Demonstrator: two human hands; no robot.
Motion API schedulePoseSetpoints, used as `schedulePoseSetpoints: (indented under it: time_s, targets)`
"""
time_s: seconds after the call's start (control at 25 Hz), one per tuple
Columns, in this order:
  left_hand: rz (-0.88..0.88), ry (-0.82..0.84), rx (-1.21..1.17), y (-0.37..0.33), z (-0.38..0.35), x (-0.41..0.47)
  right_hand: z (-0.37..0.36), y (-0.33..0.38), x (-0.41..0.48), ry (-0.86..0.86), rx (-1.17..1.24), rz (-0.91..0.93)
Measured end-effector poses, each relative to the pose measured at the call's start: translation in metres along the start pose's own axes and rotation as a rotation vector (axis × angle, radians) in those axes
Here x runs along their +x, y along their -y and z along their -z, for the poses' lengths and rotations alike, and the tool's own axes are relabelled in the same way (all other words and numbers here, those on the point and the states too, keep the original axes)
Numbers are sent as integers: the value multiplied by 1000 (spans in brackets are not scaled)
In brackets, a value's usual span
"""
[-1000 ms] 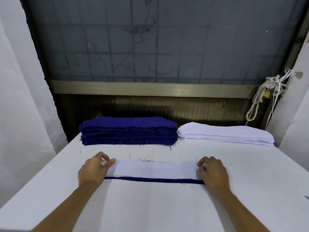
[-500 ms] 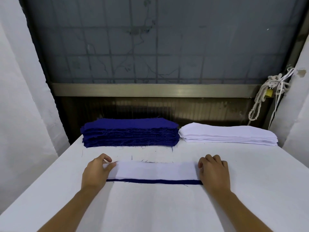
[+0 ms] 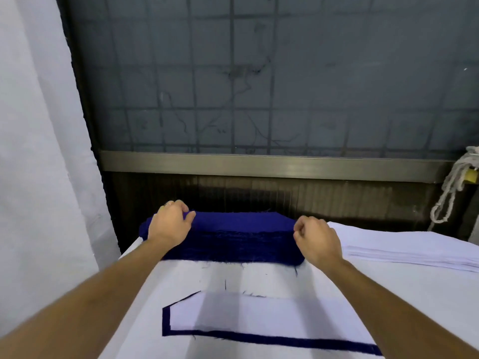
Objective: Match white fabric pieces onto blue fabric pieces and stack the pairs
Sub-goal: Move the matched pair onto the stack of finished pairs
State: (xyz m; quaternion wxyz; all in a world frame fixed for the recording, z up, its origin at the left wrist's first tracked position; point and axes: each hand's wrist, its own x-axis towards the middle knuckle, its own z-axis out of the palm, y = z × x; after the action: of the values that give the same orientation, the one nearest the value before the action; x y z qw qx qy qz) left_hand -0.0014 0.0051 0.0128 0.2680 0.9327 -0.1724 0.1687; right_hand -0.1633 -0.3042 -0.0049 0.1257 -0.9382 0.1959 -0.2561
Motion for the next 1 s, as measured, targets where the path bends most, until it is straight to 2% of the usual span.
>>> schedulePoseSetpoints:
  time_s: [0.2, 0.4, 0.72, 0.92, 1.0]
  targets:
    - [157, 239, 213, 17, 6, 56, -25, 20, 55, 137, -40, 6]
    - [232, 353, 178, 46, -8, 72, -53, 19, 76, 278, -1, -97]
    - [209, 315, 203, 65, -10, 80, -62, 20, 79, 52, 106, -166]
    - [63, 88, 224, 70, -15, 74, -59, 22, 77, -57, 80, -112]
    - [23, 49, 227, 71, -14, 72, -58, 22, 76, -80, 51, -111]
